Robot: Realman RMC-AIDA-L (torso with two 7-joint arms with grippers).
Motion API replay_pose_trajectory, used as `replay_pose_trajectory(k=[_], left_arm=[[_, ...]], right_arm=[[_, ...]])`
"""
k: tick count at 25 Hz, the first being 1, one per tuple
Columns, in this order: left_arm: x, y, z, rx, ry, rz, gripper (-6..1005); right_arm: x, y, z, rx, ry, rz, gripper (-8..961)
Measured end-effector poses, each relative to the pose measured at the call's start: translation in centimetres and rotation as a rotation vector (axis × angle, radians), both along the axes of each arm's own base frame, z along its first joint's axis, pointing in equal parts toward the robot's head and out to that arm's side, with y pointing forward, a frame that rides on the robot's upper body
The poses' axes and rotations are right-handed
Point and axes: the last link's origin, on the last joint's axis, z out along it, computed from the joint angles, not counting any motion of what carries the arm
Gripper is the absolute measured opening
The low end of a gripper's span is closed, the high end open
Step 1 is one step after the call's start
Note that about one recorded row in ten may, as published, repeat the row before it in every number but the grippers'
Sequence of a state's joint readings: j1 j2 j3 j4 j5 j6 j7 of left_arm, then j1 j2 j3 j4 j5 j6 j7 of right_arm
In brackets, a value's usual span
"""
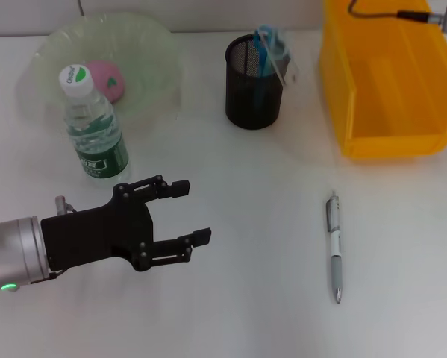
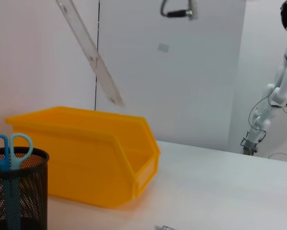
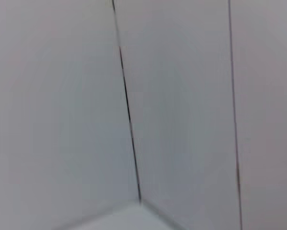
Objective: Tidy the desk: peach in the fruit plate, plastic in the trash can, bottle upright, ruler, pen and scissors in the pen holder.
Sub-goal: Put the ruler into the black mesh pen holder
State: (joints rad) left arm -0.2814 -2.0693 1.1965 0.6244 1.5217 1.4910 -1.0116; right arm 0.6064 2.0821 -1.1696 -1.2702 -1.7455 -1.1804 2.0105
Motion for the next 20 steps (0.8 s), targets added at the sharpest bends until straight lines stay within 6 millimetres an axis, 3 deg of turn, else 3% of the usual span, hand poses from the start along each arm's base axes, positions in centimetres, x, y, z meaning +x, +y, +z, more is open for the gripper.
replay_pose_trajectory(k=[5,11,20], left_arm=[[-0.1,-0.1,0.0,0.000,0.000,0.004,795],[-0.1,-0.1,0.0,0.000,0.000,0.003,795],[0.0,-0.2,-0.2,-0.001,0.001,-0.007,794]], right_arm=[[1.1,1.1,-0.3,0.104,0.182,0.070,369],[4.5,2.4,-2.1,0.292,0.316,0.073,369],[6.1,2.9,-3.3,0.385,0.328,0.036,369]])
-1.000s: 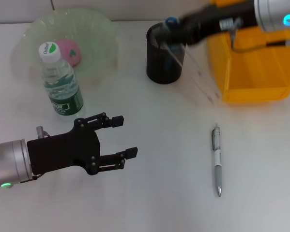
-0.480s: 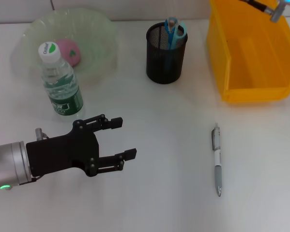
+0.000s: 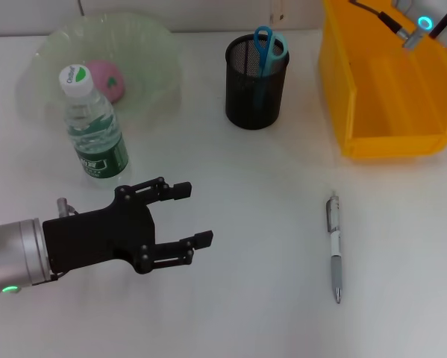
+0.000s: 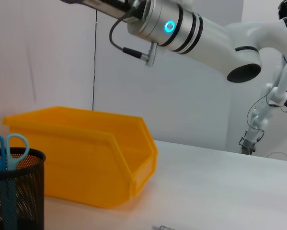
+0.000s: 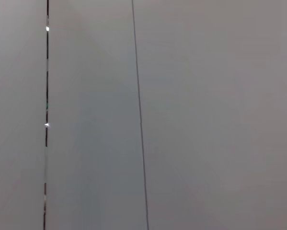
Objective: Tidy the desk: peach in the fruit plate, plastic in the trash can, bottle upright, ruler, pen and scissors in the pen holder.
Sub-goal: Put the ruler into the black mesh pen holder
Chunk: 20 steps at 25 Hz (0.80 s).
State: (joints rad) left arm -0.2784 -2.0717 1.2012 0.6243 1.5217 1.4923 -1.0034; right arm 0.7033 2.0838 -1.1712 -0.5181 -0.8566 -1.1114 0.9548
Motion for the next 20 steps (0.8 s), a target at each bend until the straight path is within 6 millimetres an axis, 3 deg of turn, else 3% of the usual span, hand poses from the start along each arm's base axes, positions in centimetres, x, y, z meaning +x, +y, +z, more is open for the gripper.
replay_pose_trajectory(k=[11,20], left_arm=[[0.2,0.2,-0.1,0.000,0.002,-0.014,794],[0.3,0.4,0.1,0.019,-0.003,-0.020,795]], right_arm=[[-0.4,0.9,-3.5,0.042,-0.106,-0.012,368],[-0.2,0.3,-3.7,0.071,-0.142,0.034,368]])
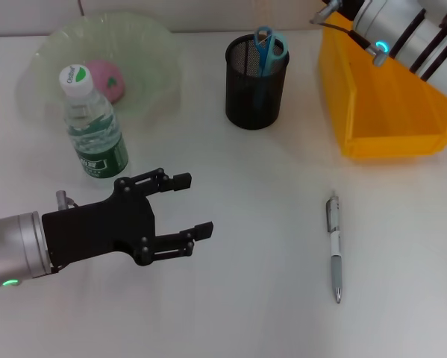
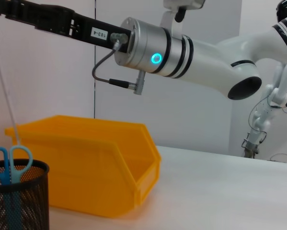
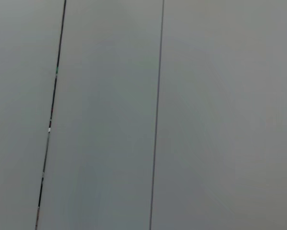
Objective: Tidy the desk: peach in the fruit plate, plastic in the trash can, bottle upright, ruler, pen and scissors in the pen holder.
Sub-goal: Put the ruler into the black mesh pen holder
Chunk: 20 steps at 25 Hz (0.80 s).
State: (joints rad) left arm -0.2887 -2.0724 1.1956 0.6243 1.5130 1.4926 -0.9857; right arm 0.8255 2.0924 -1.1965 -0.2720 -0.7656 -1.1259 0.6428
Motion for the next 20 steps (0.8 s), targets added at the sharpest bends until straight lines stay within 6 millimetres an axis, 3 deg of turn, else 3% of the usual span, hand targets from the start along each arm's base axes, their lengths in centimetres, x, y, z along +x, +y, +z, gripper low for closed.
replay_pose_trajectory(k=[9,20], left_arm=[[-0.2,-0.1,0.4,0.031,-0.028,0.016,795],[0.0,-0.1,0.5,0.027,-0.038,0.016,795]], right_arm=[[0.0,-0.6,-0.5,0.025,-0.057,0.052,368],[0.7,0.3,-1.2,0.006,-0.099,-0.028,368]])
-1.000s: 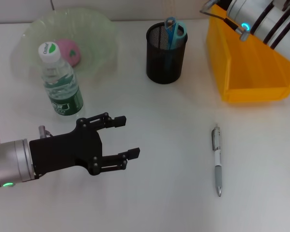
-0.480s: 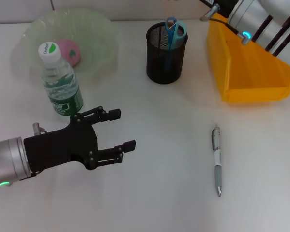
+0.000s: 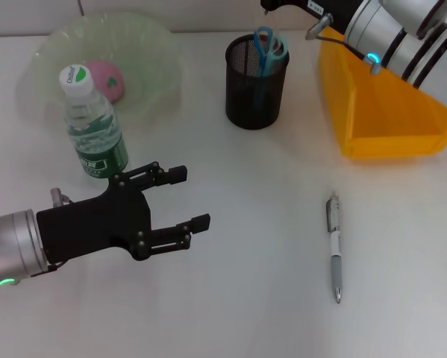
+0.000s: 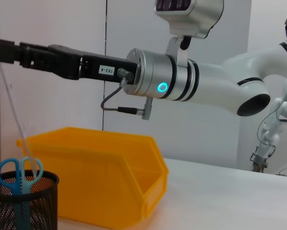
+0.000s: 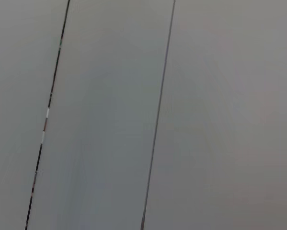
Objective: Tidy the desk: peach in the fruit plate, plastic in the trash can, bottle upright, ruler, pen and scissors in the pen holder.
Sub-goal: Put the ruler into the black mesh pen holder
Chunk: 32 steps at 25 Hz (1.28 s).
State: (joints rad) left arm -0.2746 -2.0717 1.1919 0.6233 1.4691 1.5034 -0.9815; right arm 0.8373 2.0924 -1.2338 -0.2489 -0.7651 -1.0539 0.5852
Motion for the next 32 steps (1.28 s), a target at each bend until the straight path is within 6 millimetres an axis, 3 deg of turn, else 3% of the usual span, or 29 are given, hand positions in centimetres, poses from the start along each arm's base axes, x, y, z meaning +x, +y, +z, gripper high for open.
replay_pose_trajectory(k=[25,32], left_arm=[[0.4,0.2,-0.4,-0.010,0.002,-0.015,794],[0.4,0.3,-0.3,-0.006,0.000,-0.017,795]], right_arm=[[-0.6,0.2,-1.1,-0.035,-0.028,-0.003,369],[-0.6,0.0,-1.5,-0.049,-0.050,0.011,420]])
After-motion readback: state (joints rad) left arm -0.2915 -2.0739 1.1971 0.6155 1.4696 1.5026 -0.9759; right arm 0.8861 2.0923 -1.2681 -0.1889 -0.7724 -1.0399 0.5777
